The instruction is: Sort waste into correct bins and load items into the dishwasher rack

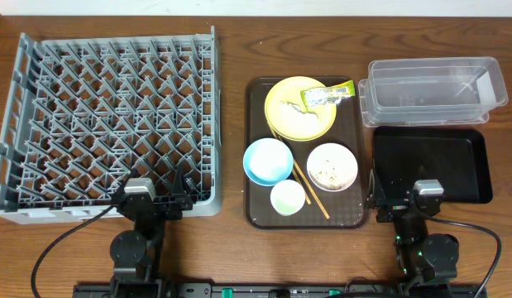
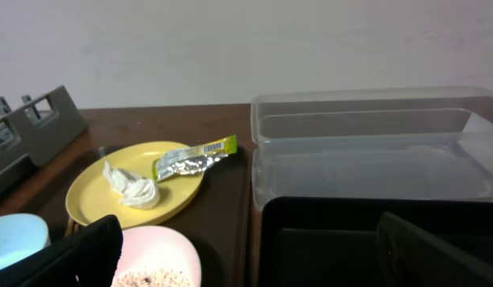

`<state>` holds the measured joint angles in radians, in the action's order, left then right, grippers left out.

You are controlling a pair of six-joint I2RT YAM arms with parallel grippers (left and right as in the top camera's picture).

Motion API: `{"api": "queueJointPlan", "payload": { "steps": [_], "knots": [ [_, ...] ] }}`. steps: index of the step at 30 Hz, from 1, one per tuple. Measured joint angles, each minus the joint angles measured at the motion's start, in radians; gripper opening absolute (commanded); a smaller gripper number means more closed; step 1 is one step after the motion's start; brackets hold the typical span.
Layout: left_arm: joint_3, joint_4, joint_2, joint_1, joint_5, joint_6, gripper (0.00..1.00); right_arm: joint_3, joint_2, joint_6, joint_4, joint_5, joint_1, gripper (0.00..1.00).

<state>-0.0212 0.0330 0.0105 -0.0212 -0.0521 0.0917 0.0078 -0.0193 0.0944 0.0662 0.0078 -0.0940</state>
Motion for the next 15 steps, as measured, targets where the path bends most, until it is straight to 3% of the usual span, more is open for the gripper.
{"api": "queueJointPlan", "payload": {
  "steps": [15],
  "knots": [
    [-0.001, 0.002, 0.022, 0.000, 0.007, 0.038, 0.98, 0.011, 0.000, 0.001, 0.014, 0.011, 0.000, 0.99]
  ]
}}
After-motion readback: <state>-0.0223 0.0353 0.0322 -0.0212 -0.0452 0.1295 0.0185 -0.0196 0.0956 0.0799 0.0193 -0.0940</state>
